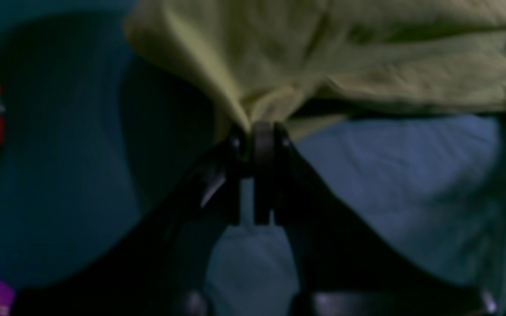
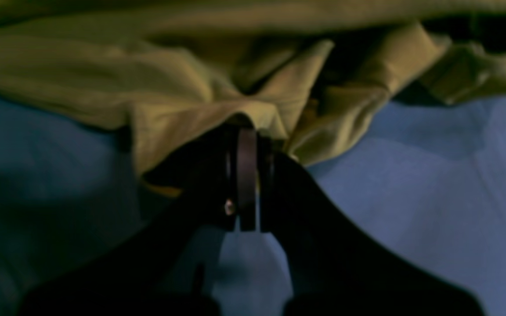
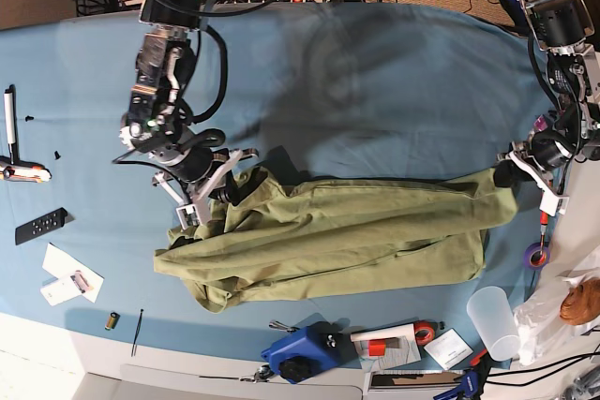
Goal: Layout the t-shirt on the table in an organized manner, then fold the t-shirt properly
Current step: 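Lift the shirt with both grippers and pull it away from the table edge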
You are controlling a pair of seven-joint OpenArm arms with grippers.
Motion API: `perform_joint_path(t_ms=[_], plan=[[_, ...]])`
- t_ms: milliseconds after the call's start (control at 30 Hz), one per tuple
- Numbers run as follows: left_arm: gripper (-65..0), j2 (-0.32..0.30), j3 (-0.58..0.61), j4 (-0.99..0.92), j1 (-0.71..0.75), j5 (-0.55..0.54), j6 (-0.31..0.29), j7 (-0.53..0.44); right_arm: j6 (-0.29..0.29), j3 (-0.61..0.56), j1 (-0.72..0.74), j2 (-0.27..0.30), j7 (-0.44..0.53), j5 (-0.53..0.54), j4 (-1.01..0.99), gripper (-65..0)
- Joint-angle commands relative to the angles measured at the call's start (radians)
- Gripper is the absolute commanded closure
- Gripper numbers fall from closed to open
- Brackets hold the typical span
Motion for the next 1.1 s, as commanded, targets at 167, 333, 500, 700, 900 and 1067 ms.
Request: perform_joint_path(t_ms=[167, 333, 500, 700, 900, 1067], plan=[[0.0, -0.021, -0.106, 0.018, -0.007, -0.213, -0.044, 0.16, 0.0, 0.002, -0.044, 0.087, -0.049, 0.092, 0.187, 0.0], [0.0, -0.024, -0.225, 0.018, -0.004, -0.348, -0.061, 0.33, -0.002, 0.005, -0.147, 0.131, -0.068, 0.129, 0.285, 0.0], [0.0, -0.052, -0.228, 0.02, 0.079, -0.415, -0.07, 0.342, -0.001, 0.04, -0.243, 0.132, -0.114, 0.212, 0.354, 0.0], [0.0, -0.076, -0.229, 0.02, 0.213, -0.488, -0.088, 0.347, 0.043, 0.096, -0.357, 0.132, -0.181, 0.262, 0.447, 0.0], [0.0, -0.094, -0.229, 0.02, 0.256, -0.507, -0.088, 0.347, 0.078, 0.158, -0.427, 0.132, -0.26, 0.443, 0.513, 0.0], [0.0, -0.11, -0.229, 0.024, 0.256, -0.509, -0.088, 0.347, 0.034, 0.206, -0.459, 0.13, -0.303, 0.488, 0.585, 0.0]])
